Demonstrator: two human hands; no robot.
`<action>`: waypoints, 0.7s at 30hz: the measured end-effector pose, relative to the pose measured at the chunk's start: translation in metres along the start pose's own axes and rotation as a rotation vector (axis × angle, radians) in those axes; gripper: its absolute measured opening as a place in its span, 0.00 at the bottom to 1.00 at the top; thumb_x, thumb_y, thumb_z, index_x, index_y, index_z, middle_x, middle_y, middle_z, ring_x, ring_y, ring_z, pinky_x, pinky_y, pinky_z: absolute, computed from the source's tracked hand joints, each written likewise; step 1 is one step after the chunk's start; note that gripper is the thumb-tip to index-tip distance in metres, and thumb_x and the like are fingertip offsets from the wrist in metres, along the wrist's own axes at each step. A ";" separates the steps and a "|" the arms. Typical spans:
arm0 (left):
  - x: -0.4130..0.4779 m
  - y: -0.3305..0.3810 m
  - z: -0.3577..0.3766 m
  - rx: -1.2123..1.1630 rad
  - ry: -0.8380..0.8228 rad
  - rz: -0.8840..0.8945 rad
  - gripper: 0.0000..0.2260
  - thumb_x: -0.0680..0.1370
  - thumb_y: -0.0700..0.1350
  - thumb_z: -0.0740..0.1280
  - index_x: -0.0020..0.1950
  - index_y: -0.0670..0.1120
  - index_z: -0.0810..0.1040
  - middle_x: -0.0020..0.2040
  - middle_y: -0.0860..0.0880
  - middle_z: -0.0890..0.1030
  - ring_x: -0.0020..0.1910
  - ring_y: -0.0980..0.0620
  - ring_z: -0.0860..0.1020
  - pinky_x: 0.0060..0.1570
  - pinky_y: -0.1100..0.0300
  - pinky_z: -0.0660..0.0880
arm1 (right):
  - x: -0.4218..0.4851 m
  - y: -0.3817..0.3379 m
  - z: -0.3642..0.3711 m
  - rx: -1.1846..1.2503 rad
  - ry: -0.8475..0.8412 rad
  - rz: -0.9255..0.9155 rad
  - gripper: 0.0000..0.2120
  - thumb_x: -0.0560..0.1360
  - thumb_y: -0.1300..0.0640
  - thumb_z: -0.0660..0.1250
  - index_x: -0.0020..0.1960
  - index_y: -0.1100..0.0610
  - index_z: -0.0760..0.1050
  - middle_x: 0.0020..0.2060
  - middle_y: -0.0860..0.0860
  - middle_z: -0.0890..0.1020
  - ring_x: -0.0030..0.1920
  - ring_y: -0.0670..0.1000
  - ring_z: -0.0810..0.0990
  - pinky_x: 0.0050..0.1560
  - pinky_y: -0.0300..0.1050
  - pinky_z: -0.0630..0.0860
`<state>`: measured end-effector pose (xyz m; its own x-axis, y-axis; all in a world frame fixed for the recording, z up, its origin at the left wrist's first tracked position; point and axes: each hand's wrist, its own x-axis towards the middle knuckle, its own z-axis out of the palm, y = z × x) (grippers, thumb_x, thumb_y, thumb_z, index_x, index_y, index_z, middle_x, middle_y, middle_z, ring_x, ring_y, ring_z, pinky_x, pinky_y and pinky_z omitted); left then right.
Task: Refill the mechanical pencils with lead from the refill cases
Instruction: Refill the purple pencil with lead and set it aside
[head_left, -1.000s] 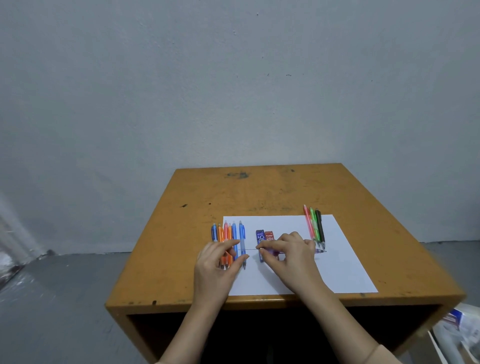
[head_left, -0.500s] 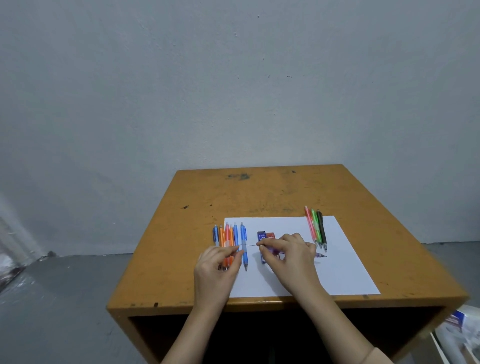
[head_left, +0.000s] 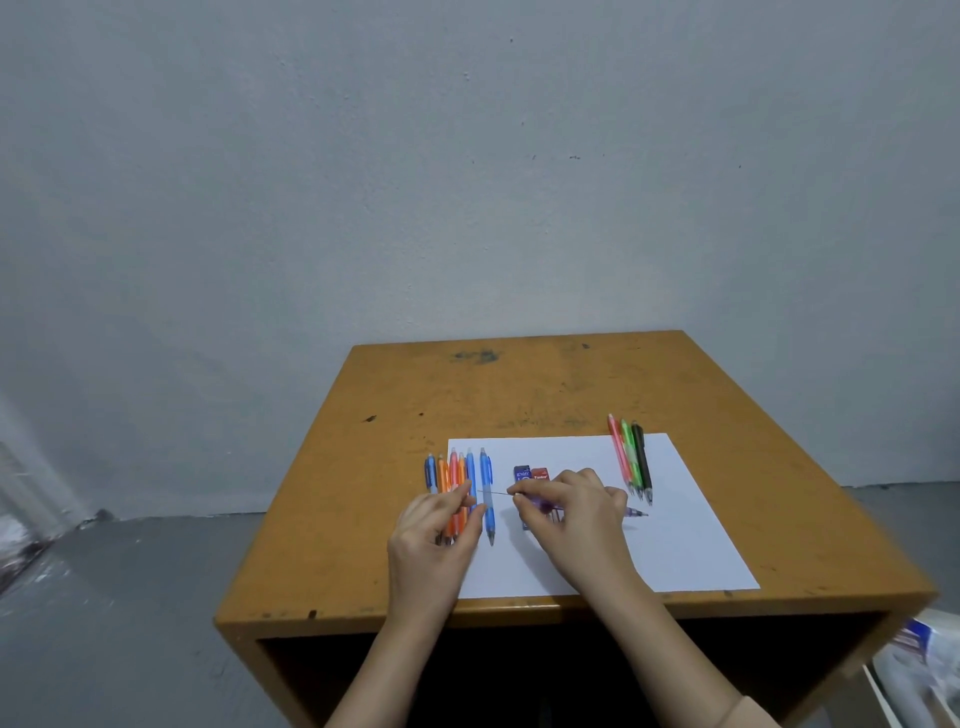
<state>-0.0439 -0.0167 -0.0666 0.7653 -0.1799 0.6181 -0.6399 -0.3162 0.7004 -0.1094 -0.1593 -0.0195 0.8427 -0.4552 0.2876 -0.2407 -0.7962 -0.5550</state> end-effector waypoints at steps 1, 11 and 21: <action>0.000 -0.001 0.000 0.011 -0.015 0.023 0.17 0.69 0.39 0.75 0.57 0.44 0.81 0.48 0.52 0.83 0.49 0.52 0.79 0.45 0.50 0.81 | 0.000 0.000 0.000 0.000 -0.001 0.000 0.12 0.78 0.44 0.61 0.58 0.40 0.78 0.52 0.43 0.80 0.56 0.43 0.67 0.50 0.43 0.53; -0.001 -0.001 0.003 0.033 -0.096 0.168 0.16 0.73 0.53 0.69 0.57 0.47 0.82 0.49 0.58 0.81 0.50 0.62 0.76 0.46 0.55 0.77 | -0.001 -0.008 0.004 0.017 -0.009 -0.023 0.12 0.78 0.43 0.61 0.58 0.40 0.79 0.51 0.43 0.79 0.56 0.45 0.69 0.50 0.44 0.55; 0.001 -0.001 0.002 -0.006 -0.158 0.190 0.19 0.73 0.55 0.68 0.60 0.49 0.80 0.52 0.60 0.80 0.53 0.61 0.75 0.48 0.54 0.78 | 0.001 -0.010 0.001 0.093 -0.046 -0.014 0.10 0.77 0.46 0.63 0.57 0.43 0.78 0.53 0.42 0.80 0.58 0.44 0.70 0.50 0.44 0.56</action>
<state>-0.0429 -0.0188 -0.0674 0.6321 -0.3789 0.6759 -0.7736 -0.2573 0.5791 -0.1052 -0.1510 -0.0143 0.8675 -0.4240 0.2603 -0.1850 -0.7606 -0.6223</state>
